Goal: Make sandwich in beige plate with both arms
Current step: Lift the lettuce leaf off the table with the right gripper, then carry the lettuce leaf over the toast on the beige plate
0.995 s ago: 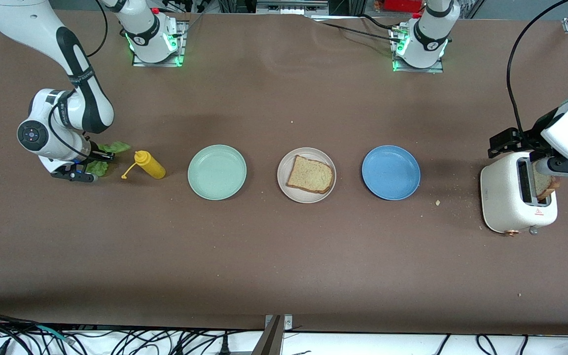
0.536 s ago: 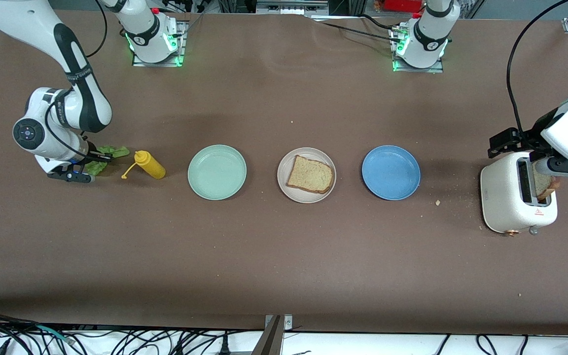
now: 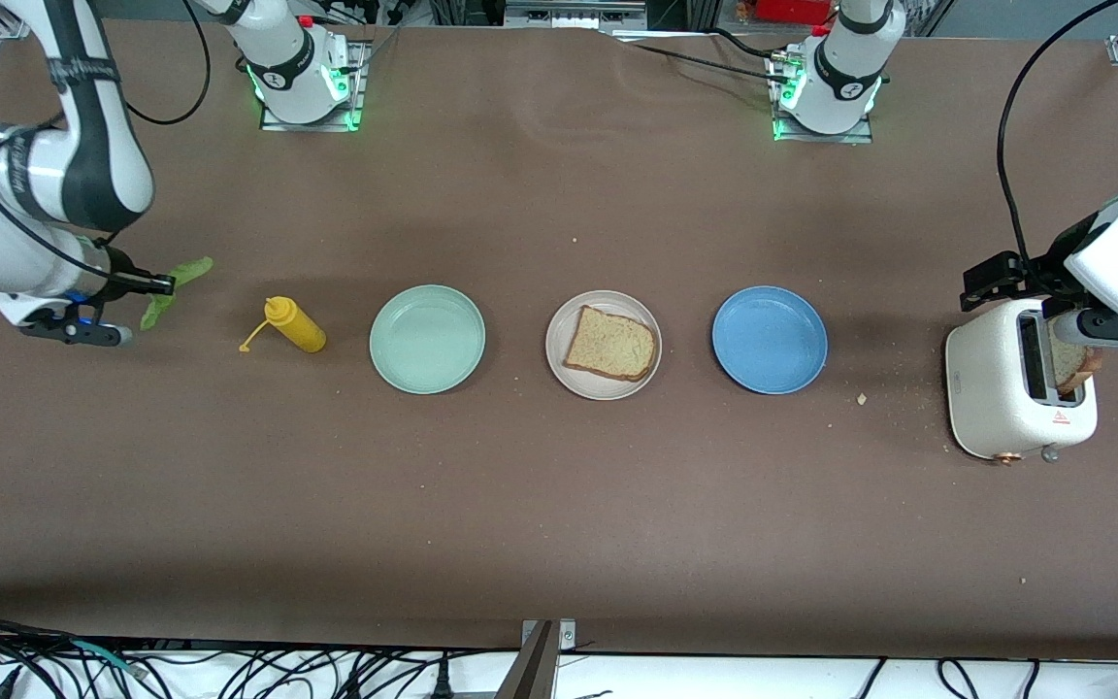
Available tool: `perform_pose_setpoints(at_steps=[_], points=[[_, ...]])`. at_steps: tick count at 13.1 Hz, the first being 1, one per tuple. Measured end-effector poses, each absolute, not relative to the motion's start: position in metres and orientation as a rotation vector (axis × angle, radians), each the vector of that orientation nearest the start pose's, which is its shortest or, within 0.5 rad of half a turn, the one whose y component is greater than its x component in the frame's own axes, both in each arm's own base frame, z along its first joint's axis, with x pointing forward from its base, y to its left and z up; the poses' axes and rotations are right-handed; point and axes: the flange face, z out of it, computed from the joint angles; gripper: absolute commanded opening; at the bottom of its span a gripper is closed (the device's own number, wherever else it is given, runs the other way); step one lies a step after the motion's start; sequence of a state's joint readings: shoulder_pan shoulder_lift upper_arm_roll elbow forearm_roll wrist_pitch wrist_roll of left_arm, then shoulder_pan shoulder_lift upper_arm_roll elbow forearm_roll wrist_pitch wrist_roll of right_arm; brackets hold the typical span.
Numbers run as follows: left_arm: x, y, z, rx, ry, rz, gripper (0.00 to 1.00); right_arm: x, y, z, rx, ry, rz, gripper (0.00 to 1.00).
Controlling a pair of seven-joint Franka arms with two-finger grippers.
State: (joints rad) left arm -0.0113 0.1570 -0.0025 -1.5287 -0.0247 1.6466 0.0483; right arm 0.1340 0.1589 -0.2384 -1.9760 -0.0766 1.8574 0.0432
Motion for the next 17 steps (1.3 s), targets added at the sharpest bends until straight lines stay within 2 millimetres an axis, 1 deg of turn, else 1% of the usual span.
perform_pose_setpoints(at_steps=[1, 3, 4, 5, 6, 7, 9, 10, 13, 15, 17], points=[[0.605, -0.011, 0.560, -3.165, 0.095, 0.061, 1.00, 0.559, -0.052, 0.395, -3.204, 0.170, 0.455, 0.00], [0.605, -0.011, 0.560, -3.165, 0.095, 0.061, 1.00, 0.571, -0.027, 0.438, -3.212, 0.140, 0.439, 0.00], [0.605, -0.011, 0.560, -3.165, 0.095, 0.061, 1.00, 0.576, -0.010, 0.455, -3.217, 0.175, 0.416, 0.00], [0.605, -0.011, 0.560, -3.165, 0.095, 0.061, 1.00, 0.578, 0.013, 0.467, -3.216, 0.234, 0.391, 0.00], [0.605, -0.011, 0.560, -3.165, 0.095, 0.061, 1.00, 0.579, 0.040, 0.473, -3.201, 0.293, 0.366, 0.00], [0.605, -0.011, 0.560, -3.165, 0.095, 0.061, 1.00, 0.579, 0.068, 0.476, -3.184, 0.331, 0.343, 0.00], [0.606, -0.011, 0.560, -3.165, 0.095, 0.061, 1.00, 0.582, 0.118, 0.482, -3.150, 0.318, 0.248, 0.00], [0.606, -0.011, 0.560, -3.165, 0.095, 0.061, 1.00, 0.584, 0.139, 0.485, -3.118, 0.298, 0.187, 0.00], [0.606, -0.011, 0.560, -3.165, 0.095, 0.062, 1.00, 0.589, 0.192, 0.493, -3.022, 0.251, 0.012, 0.00], [0.606, -0.011, 0.560, -3.165, 0.095, 0.062, 1.00, 0.589, 0.231, 0.486, -2.996, 0.198, -0.068, 0.00], [0.606, -0.011, 0.560, -3.165, 0.095, 0.062, 1.00, 0.593, 0.265, 0.474, -3.003, 0.158, -0.118, 0.00]])
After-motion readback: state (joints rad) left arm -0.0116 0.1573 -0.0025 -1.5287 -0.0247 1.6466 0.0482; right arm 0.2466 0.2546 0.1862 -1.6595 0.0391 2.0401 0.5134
